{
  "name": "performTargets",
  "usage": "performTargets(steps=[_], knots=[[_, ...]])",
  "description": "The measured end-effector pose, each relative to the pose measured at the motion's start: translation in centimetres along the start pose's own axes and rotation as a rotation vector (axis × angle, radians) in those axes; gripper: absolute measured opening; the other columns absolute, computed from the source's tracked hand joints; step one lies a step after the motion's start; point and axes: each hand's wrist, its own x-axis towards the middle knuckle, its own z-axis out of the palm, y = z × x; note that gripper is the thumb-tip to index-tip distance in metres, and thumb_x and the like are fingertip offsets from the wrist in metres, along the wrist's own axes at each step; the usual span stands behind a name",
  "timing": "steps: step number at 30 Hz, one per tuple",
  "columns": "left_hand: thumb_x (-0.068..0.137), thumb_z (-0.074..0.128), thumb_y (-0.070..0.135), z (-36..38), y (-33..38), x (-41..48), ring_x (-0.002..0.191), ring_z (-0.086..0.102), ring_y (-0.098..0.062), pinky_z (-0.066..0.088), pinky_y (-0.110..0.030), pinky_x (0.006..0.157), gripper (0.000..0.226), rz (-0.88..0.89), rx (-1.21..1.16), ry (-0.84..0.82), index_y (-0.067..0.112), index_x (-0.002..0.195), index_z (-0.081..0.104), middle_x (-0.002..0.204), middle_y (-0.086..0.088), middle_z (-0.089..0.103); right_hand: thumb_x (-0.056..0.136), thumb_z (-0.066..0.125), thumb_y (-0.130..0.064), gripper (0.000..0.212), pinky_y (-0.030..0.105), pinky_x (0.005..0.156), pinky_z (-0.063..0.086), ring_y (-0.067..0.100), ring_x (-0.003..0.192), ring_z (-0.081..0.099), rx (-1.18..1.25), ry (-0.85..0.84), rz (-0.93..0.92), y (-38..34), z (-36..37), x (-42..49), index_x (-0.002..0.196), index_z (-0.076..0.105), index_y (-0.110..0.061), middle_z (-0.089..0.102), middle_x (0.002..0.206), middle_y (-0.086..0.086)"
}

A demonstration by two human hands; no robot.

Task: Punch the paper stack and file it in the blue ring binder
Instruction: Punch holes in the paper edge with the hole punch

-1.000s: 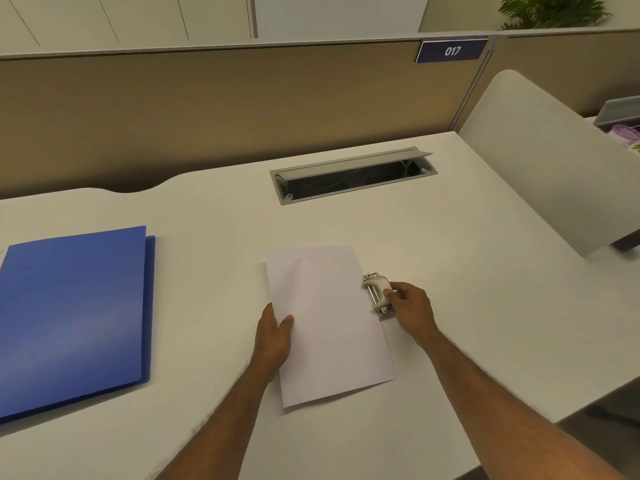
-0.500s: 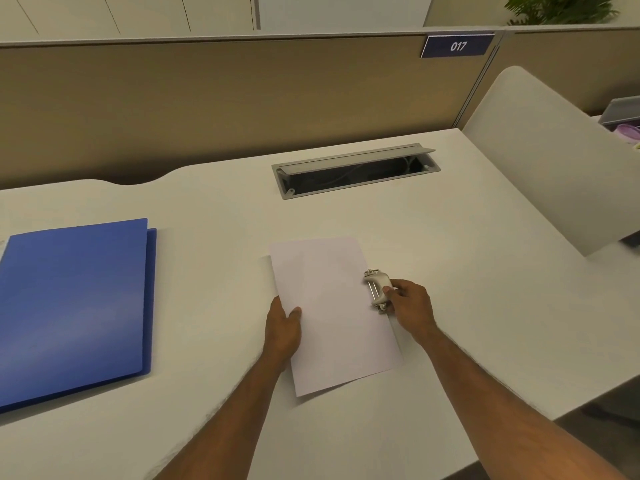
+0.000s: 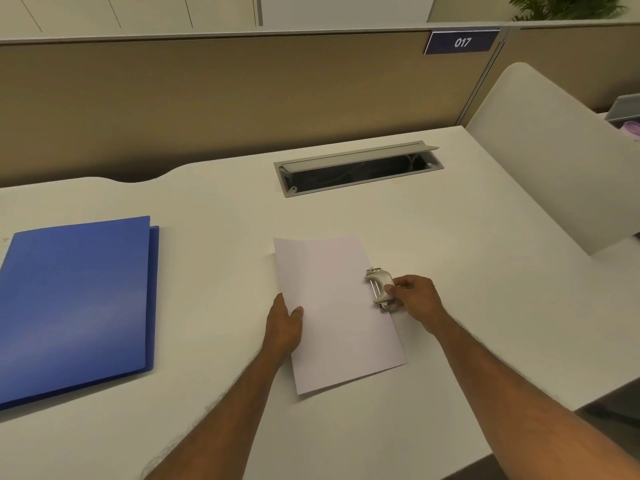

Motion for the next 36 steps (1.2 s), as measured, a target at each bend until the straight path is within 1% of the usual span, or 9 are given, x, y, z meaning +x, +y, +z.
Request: performTargets(steps=[3, 6, 13, 16, 21, 27, 30, 34, 36], knots=[[0.094, 0.049, 0.014, -0.1, 0.0, 0.0, 0.127, 0.048, -0.028, 0.037, -0.042, 0.109, 0.045, -0.002, 0.01, -0.004, 0.007, 0.138, 0.041, 0.14, -0.01, 0.05, 0.07, 0.082, -0.021, 0.027, 0.027, 0.053, 0.049, 0.023, 0.054, 0.057, -0.019, -0.023, 0.027, -1.3, -0.8, -0.5, 0.083, 0.069, -0.002, 0.067, 0.072, 0.02], [0.095, 0.048, 0.016, -0.1, -0.1, 0.0, 0.129, 0.047, -0.028, 0.035, -0.041, 0.11, 0.046, -0.012, 0.015, -0.016, 0.007, 0.139, 0.039, 0.141, -0.01, 0.048, 0.07, 0.083, -0.027, 0.028, 0.019, 0.037, 0.028, 0.017, 0.045, 0.039, -0.073, -0.053, 0.076, -1.2, -1.5, 0.1, 0.067, 0.063, -0.007, 0.054, 0.06, 0.013], [0.096, 0.049, 0.016, -0.2, -0.3, 0.1, 0.128, 0.048, -0.026, 0.036, -0.044, 0.111, 0.046, -0.005, -0.014, -0.027, 0.007, 0.14, 0.039, 0.141, -0.009, 0.049, 0.061, 0.086, -0.042, 0.045, 0.022, 0.046, 0.026, 0.016, 0.045, 0.039, -0.22, -0.18, 0.306, -1.7, -2.5, 2.1, 0.057, 0.051, -0.014, 0.052, 0.054, 0.006], [0.096, 0.048, 0.016, -0.2, -0.4, 0.1, 0.129, 0.047, -0.025, 0.035, -0.043, 0.111, 0.046, 0.0, -0.023, -0.034, 0.008, 0.14, 0.038, 0.142, -0.008, 0.048, 0.061, 0.085, -0.045, 0.045, 0.023, 0.048, 0.03, 0.016, 0.047, 0.042, -0.277, -0.178, 0.339, -1.5, -2.4, 2.7, 0.057, 0.056, -0.011, 0.053, 0.053, 0.004], [0.095, 0.049, 0.014, -0.1, -0.7, 0.3, 0.128, 0.048, -0.024, 0.036, -0.042, 0.111, 0.045, 0.008, -0.04, -0.027, 0.01, 0.139, 0.04, 0.141, -0.007, 0.049, 0.063, 0.082, -0.05, 0.049, 0.022, 0.046, 0.026, 0.017, 0.043, 0.036, -0.349, -0.167, 0.311, -1.4, -2.2, 3.2, 0.051, 0.057, -0.01, 0.044, 0.034, -0.002], [0.095, 0.048, 0.014, -0.2, -0.5, 0.1, 0.127, 0.049, -0.025, 0.037, -0.039, 0.109, 0.043, 0.011, -0.038, -0.029, 0.01, 0.137, 0.041, 0.139, -0.006, 0.05, 0.068, 0.078, -0.051, 0.046, 0.02, 0.044, 0.023, 0.015, 0.041, 0.034, -0.357, -0.22, 0.342, -1.9, -2.2, 2.7, 0.054, 0.058, -0.012, 0.044, 0.039, -0.001], [0.095, 0.048, 0.014, -0.2, -0.4, 0.0, 0.127, 0.048, -0.025, 0.036, -0.039, 0.11, 0.043, 0.01, -0.039, -0.025, 0.01, 0.137, 0.041, 0.14, -0.007, 0.05, 0.065, 0.08, -0.05, 0.046, 0.015, 0.041, 0.019, 0.014, 0.047, 0.053, -0.33, -0.222, 0.356, -2.0, -2.2, 2.5, 0.056, 0.052, -0.015, 0.057, 0.048, 0.002], [0.096, 0.048, 0.014, -0.4, -0.2, -0.2, 0.128, 0.047, -0.025, 0.036, -0.035, 0.109, 0.043, 0.007, -0.023, -0.026, 0.008, 0.138, 0.04, 0.14, -0.007, 0.049, 0.059, 0.084, -0.05, 0.048, 0.016, 0.04, 0.023, 0.012, 0.059, 0.069, -0.261, -0.218, 0.312, -2.5, -2.9, 1.8, 0.079, 0.063, -0.011, 0.074, 0.075, 0.004], [0.095, 0.048, 0.014, -0.4, -0.2, -0.2, 0.128, 0.048, -0.025, 0.036, -0.037, 0.109, 0.043, 0.011, -0.031, -0.025, 0.009, 0.137, 0.041, 0.139, -0.007, 0.05, 0.061, 0.084, -0.045, 0.054, 0.015, 0.036, 0.035, 0.014, 0.057, 0.068, -0.195, -0.238, 0.265, -2.7, -3.1, 1.4, 0.093, 0.065, -0.005, 0.073, 0.087, 0.012]])
